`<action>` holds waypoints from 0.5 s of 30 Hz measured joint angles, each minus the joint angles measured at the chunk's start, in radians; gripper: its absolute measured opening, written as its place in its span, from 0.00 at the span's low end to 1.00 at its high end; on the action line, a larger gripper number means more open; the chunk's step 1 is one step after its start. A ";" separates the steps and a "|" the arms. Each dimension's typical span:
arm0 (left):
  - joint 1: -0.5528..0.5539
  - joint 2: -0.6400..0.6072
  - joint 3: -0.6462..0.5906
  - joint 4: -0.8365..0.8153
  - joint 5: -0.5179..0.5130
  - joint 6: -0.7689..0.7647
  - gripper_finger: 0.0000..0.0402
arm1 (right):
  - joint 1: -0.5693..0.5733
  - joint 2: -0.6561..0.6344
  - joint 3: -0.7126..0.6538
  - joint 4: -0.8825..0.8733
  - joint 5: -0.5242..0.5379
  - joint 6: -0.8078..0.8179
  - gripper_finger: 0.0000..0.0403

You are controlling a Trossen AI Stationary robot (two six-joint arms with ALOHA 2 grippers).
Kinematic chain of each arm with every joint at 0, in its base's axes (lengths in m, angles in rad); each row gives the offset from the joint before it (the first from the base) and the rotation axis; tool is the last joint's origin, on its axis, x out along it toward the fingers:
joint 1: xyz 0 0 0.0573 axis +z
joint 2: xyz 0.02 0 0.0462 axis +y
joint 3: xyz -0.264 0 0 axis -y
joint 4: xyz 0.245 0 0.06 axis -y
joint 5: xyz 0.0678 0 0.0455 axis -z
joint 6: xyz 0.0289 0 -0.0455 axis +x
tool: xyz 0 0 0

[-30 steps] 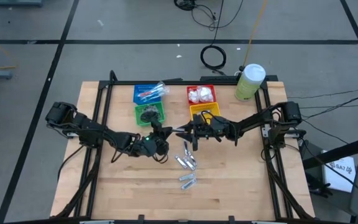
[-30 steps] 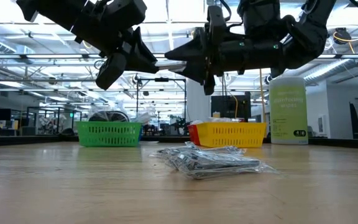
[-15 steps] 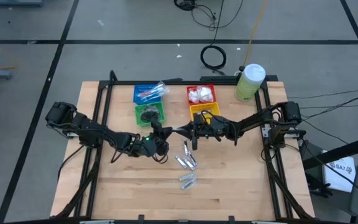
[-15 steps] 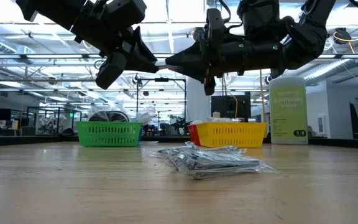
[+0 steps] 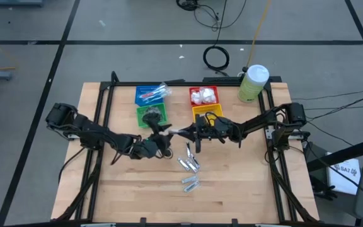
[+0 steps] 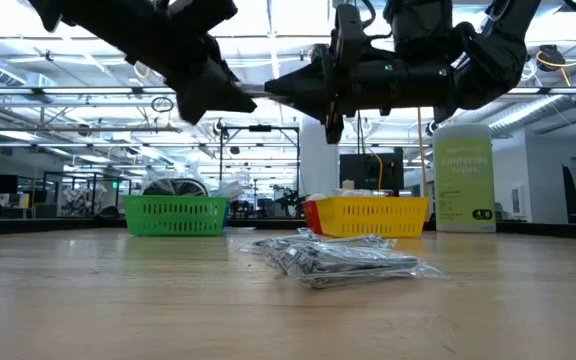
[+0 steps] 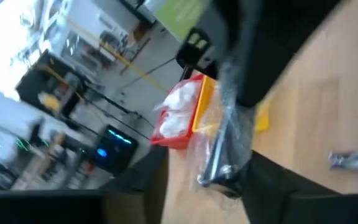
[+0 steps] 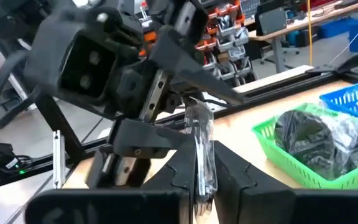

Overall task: Pick & Place Travel size toiletries
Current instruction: Put the nail cutter into the yellow bin

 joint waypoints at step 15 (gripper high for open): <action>-0.014 -0.224 0.002 -0.171 0.275 -0.423 0.76 | -0.072 -0.208 -0.070 -0.309 0.043 -0.113 0.05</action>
